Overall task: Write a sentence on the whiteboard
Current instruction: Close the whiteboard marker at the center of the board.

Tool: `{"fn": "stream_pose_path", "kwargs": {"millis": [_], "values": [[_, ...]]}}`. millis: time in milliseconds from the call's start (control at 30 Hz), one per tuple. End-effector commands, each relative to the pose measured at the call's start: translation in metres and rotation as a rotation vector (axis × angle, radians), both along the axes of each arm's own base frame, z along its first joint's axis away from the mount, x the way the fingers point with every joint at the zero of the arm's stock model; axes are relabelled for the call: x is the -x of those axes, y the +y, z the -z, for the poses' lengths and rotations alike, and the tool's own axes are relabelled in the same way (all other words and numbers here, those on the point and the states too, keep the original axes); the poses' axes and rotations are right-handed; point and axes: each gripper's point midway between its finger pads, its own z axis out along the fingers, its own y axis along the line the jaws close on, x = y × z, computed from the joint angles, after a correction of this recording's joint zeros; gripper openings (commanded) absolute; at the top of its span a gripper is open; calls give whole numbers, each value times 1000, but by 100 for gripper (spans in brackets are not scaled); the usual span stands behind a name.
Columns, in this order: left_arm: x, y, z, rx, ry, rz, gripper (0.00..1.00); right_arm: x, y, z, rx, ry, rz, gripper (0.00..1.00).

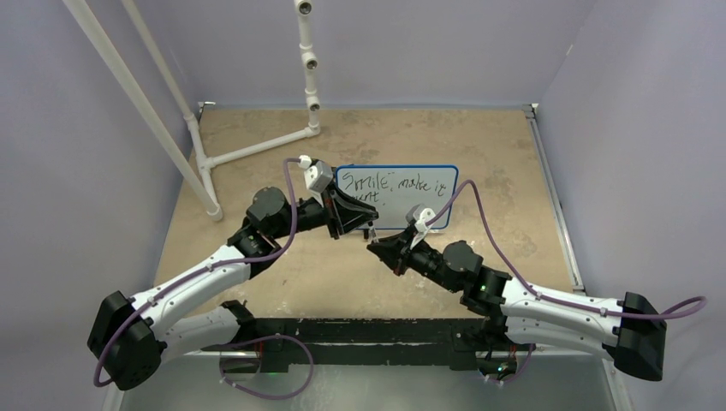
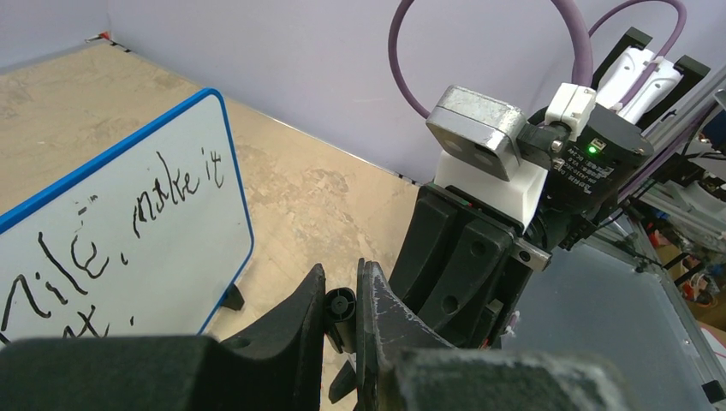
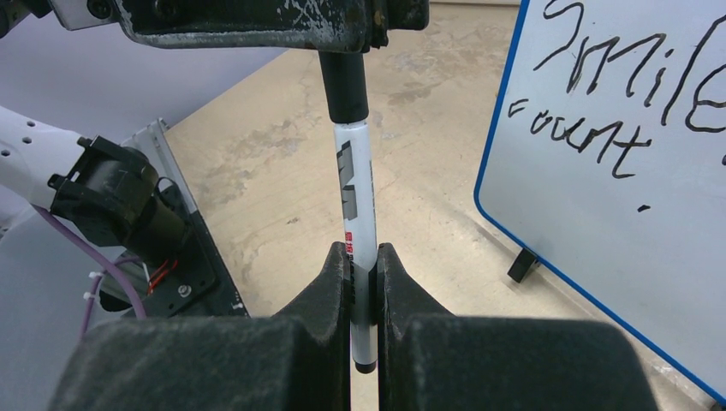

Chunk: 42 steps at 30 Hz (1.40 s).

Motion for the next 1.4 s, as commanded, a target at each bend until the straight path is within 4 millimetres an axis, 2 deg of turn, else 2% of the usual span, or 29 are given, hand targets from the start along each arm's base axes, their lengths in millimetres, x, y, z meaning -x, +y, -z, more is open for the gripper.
{"fn": "stream_pose_path", "kwargs": {"millis": [0,733,1000,1367], "values": [[65,8,111,-310,314,234,0,-23,-63,-195,-661,-236,247,0],[78,5,125,-364,340,286,0,-13,-80,-213,-745,-255,234,0],[86,8,132,-382,381,313,0,-12,-92,-222,-723,-362,281,0],[93,11,141,-407,433,332,0,-7,-90,-231,-710,-445,269,0]]}}
